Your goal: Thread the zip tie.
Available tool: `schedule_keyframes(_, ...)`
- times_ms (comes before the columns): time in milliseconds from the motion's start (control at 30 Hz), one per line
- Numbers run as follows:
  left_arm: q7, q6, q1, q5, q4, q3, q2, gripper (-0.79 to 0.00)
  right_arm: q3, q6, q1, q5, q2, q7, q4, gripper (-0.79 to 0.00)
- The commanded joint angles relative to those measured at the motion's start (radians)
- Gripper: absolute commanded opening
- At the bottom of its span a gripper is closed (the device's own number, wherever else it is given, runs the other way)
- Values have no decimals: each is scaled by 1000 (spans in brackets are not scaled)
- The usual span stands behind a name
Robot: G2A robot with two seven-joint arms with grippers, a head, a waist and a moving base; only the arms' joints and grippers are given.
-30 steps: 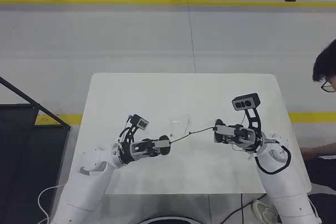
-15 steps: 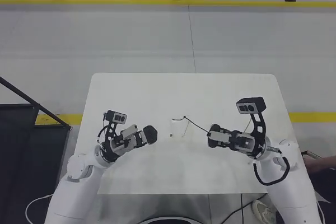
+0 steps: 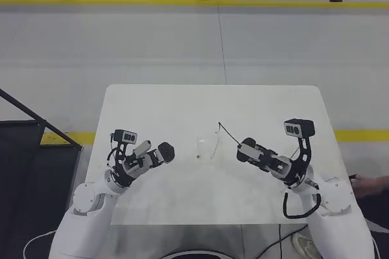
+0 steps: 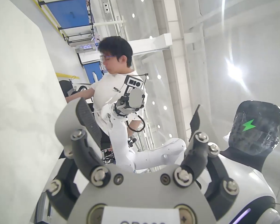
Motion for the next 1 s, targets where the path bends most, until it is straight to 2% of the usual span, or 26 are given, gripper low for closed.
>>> schedule_keyframes(0,0,0,0,0,0,0,0,0,0,0,0,0,0,-2,0,-785)
schedule_keyframes(100,24,10,3,3,-9,3,0,0,-1,8,-3,-68,2,-11,-28,-785)
schedule_keyframes(267,132,-1,15,37,-21,-12,-2,0,-9,97,-36,-409,7,-116,-160,-785)
schedule_keyframes(500,203,-5,38,89,-29,-43,2,0,-137,283,-30,-874,6,-186,-251,-785)
schedule_keyframes(733,196,-2,44,88,-30,-47,4,0,-265,452,-36,-1305,3,-218,-288,-785)
schedule_keyframes(833,196,-2,44,88,-30,-47,4,0,-309,532,-32,-1408,-2,-206,-299,-785)
schedule_keyframes(967,196,-2,44,88,-30,-47,4,0,-312,538,-31,-1411,-2,-208,-300,-785)
